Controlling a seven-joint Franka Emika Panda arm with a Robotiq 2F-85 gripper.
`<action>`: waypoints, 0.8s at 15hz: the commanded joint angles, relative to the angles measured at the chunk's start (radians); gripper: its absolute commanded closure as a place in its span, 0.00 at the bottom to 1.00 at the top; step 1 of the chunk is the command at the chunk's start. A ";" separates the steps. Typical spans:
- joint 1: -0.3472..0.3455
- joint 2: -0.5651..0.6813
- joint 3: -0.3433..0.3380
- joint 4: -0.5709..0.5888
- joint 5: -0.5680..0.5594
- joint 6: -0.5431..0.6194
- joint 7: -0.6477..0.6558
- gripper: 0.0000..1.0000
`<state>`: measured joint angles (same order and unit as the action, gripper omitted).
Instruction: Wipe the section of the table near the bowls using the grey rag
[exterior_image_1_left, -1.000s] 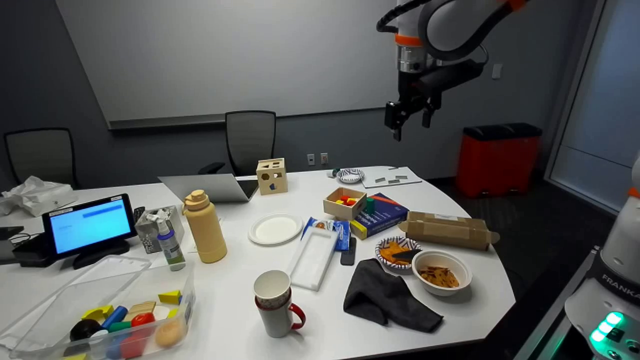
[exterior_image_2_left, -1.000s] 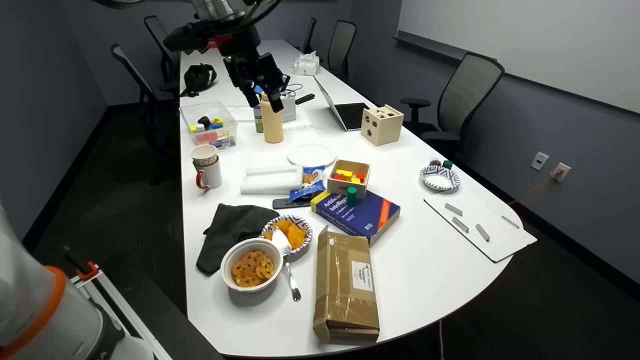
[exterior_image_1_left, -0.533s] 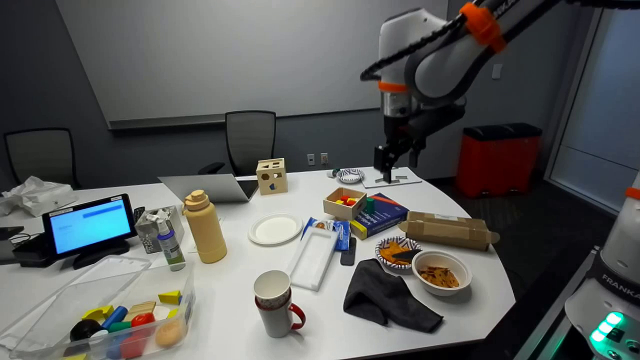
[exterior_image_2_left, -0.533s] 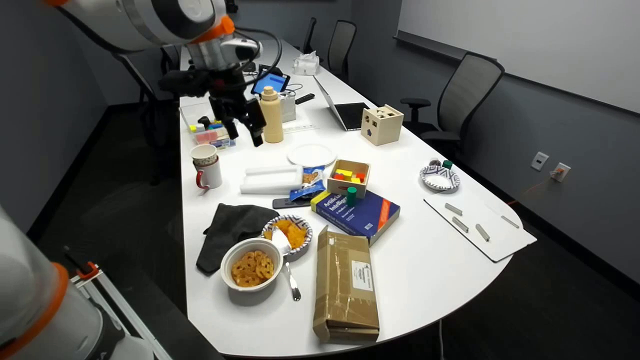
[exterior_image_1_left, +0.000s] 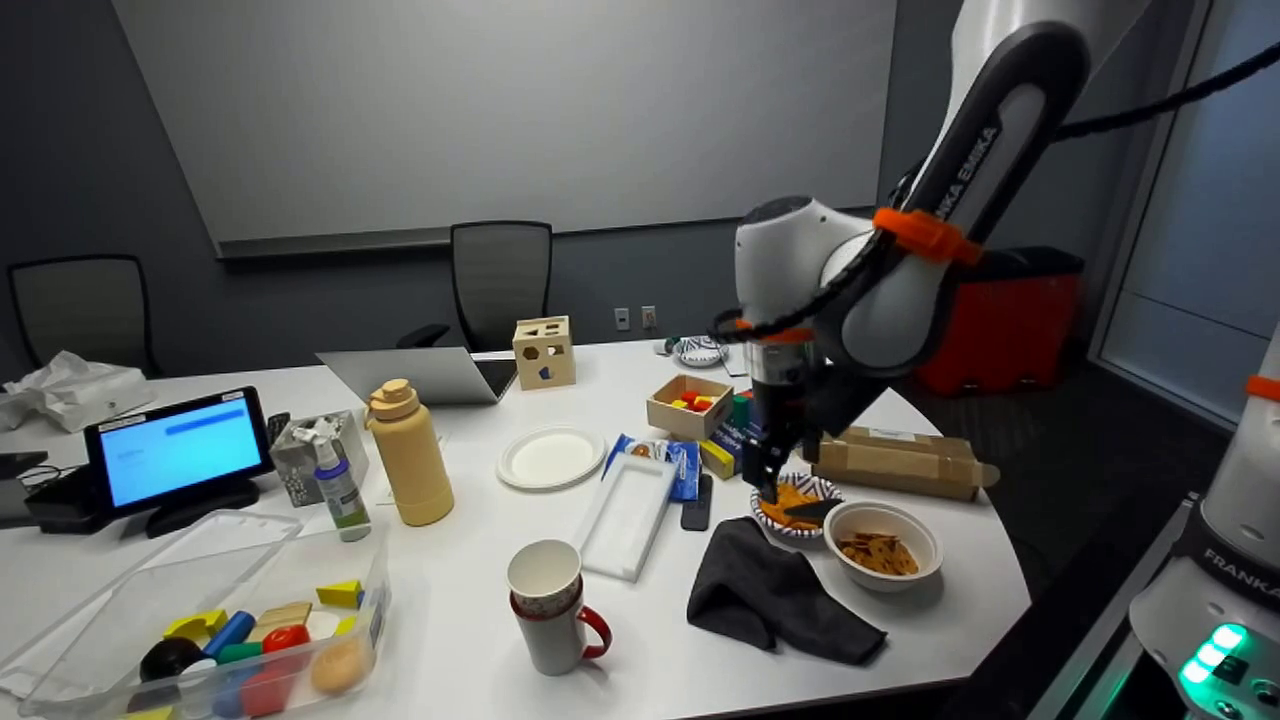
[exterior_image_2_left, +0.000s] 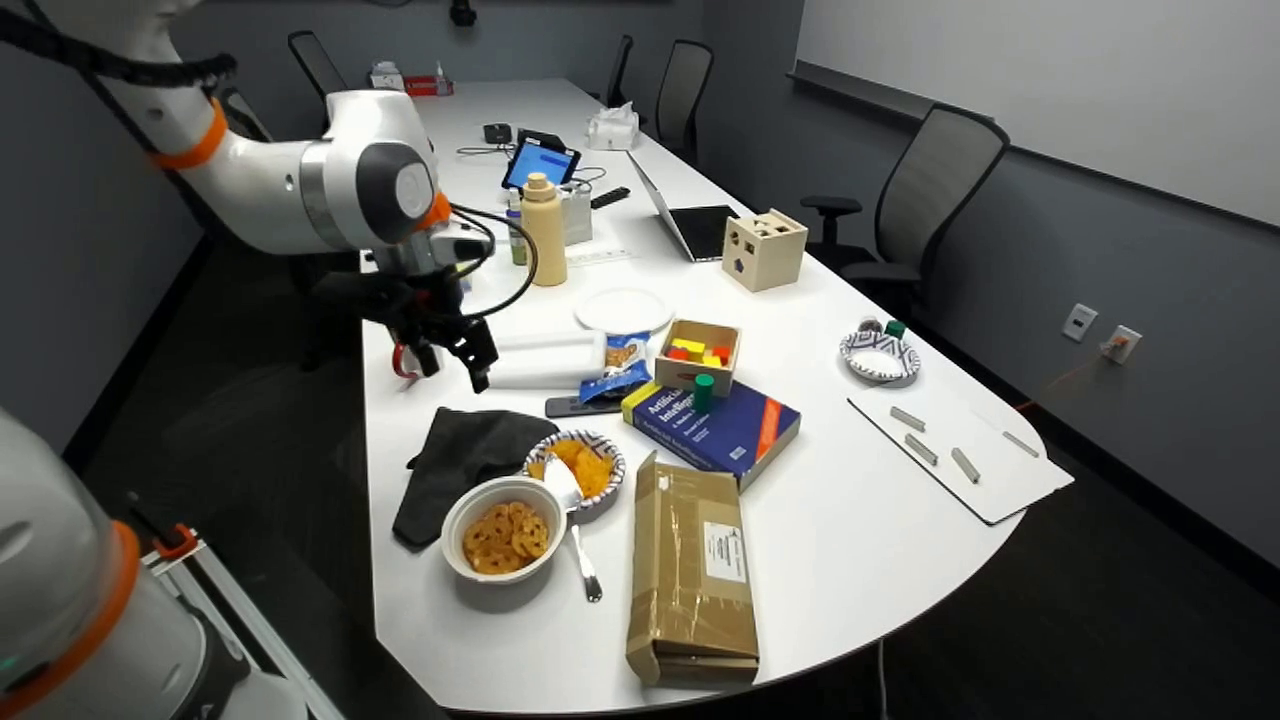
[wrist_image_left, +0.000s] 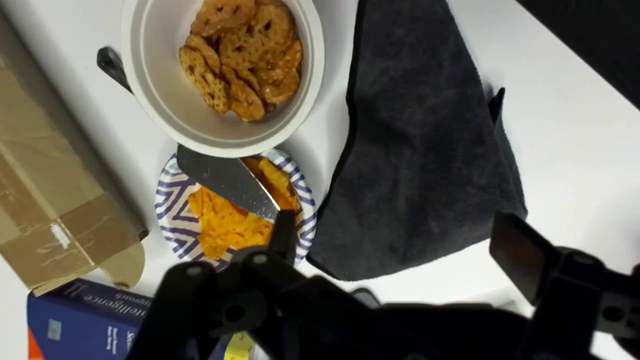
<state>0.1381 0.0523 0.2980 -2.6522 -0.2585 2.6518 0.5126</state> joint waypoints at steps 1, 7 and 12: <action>0.008 0.183 -0.055 0.037 -0.147 0.118 0.100 0.00; 0.084 0.408 -0.159 0.151 -0.245 0.196 0.207 0.00; 0.158 0.534 -0.211 0.266 -0.229 0.212 0.255 0.00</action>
<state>0.2449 0.5026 0.1262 -2.4663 -0.4693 2.8435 0.7100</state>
